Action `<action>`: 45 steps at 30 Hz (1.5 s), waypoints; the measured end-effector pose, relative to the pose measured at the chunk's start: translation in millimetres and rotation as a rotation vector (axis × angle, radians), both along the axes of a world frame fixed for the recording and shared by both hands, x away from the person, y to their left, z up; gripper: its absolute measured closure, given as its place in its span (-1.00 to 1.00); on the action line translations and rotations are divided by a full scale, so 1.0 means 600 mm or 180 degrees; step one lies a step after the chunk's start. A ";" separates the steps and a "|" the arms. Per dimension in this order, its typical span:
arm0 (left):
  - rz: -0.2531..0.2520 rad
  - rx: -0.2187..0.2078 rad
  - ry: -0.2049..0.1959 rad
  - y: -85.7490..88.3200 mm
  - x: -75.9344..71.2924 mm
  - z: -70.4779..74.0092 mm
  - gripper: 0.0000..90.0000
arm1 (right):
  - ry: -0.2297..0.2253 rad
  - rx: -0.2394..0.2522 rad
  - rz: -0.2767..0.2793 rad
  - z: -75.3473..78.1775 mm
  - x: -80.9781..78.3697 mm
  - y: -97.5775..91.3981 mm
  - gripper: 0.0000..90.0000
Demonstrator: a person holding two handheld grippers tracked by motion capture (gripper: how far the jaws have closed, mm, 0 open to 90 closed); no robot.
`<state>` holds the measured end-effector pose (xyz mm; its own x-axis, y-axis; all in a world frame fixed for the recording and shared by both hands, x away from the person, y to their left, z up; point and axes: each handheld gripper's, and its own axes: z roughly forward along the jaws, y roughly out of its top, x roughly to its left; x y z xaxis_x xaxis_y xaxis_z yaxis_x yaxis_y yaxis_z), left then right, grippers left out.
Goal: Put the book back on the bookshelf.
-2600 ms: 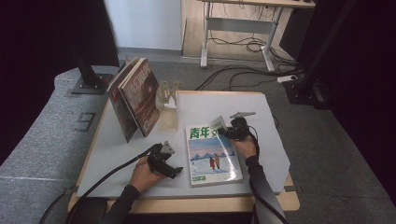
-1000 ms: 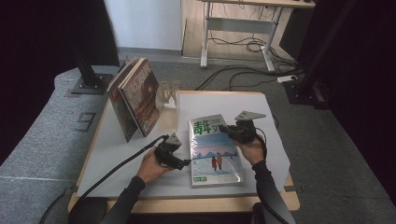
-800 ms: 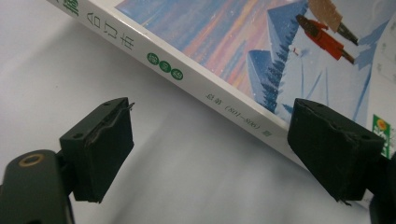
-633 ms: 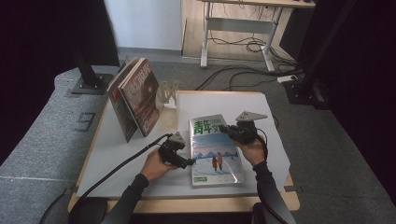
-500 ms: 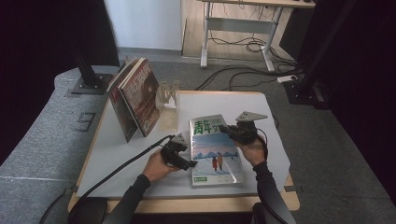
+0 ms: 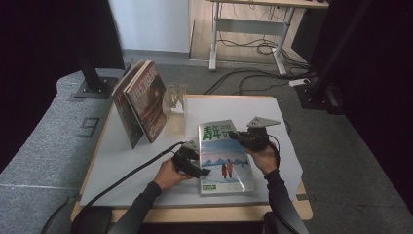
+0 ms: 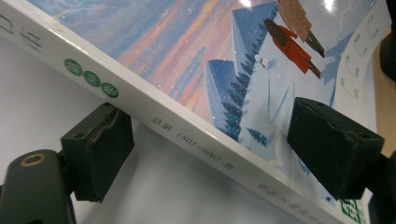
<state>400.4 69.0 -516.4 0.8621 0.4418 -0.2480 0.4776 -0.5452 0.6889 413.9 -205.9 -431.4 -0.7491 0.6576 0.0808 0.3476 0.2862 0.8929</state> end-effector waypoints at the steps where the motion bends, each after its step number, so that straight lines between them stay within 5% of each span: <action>1: -0.0007 -0.0002 0.0010 0.000 0.000 0.000 -0.66 | -0.0004 0.0004 0.0000 0.000 -0.001 0.000 0.87; 14: 0.0000 -0.0009 0.0291 0.008 0.005 0.008 -0.24 | 0.0029 0.0099 0.0028 -0.001 -0.001 -0.010 0.87; 32: -0.0045 -0.0051 0.0083 0.006 -0.011 0.015 0.00 | 0.0273 0.0118 -0.0068 -0.013 0.015 -0.024 0.69; 39: -0.0082 -0.0082 0.0033 0.006 -0.014 0.017 0.04 | 0.0249 0.0055 -0.0134 -0.007 0.016 -0.025 0.82; 45: -0.0103 -0.0092 -0.0017 0.007 -0.014 0.019 0.06 | 0.0283 0.0193 -0.0181 -0.006 0.020 -0.030 0.85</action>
